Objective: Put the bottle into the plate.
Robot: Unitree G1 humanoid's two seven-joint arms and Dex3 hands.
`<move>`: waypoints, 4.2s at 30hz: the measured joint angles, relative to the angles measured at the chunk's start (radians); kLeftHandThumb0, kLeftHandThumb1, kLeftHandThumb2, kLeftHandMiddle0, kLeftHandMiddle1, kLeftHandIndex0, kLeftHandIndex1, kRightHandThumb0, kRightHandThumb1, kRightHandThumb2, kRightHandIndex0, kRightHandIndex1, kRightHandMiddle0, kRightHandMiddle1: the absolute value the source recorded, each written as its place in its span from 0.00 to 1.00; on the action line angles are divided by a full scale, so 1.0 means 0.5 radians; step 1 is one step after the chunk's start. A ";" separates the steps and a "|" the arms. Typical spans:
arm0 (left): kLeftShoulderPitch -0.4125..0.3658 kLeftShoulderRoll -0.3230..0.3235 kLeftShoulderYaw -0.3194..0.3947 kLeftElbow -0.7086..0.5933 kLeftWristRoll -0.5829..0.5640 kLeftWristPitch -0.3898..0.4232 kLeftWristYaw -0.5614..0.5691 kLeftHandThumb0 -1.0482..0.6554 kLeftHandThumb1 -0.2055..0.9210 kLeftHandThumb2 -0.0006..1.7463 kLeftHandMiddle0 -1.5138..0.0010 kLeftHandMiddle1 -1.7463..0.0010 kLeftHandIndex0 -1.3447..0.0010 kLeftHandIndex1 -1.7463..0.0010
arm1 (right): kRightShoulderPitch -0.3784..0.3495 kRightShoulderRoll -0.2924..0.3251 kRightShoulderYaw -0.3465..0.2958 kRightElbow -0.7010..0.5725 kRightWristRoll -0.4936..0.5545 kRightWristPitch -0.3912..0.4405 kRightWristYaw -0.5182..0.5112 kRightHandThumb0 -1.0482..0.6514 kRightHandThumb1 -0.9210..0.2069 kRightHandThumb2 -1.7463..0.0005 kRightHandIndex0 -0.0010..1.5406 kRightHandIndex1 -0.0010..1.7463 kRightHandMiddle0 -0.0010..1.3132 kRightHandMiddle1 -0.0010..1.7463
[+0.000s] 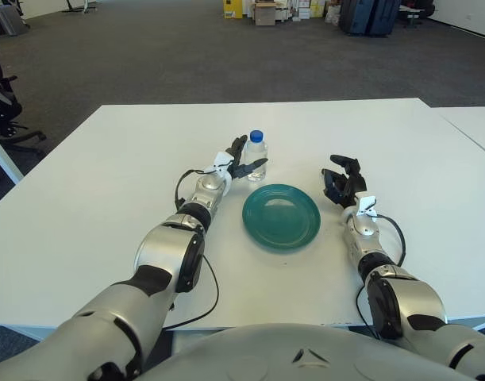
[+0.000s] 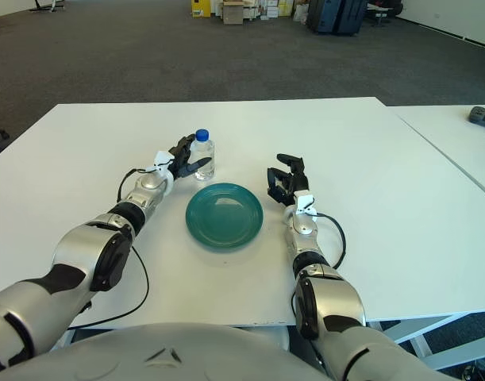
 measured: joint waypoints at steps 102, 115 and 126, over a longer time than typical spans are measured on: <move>-0.025 -0.130 -0.135 0.036 0.222 -0.008 0.745 0.59 0.49 0.71 0.19 0.00 0.27 0.00 | 0.005 -0.057 -0.275 -0.007 0.330 0.142 0.578 0.13 0.00 0.44 0.38 0.52 0.21 0.71; -0.031 -0.082 -0.158 -0.172 0.253 -0.434 0.990 0.57 0.51 0.70 0.18 0.00 0.28 0.00 | 0.004 -0.059 -0.275 -0.002 0.335 0.141 0.622 0.14 0.00 0.46 0.38 0.53 0.21 0.72; 0.036 -0.025 -0.223 -0.471 0.301 -1.002 1.044 0.56 0.53 0.69 0.17 0.00 0.29 0.00 | -0.002 -0.061 -0.272 0.008 0.335 0.142 0.622 0.13 0.00 0.47 0.38 0.53 0.19 0.72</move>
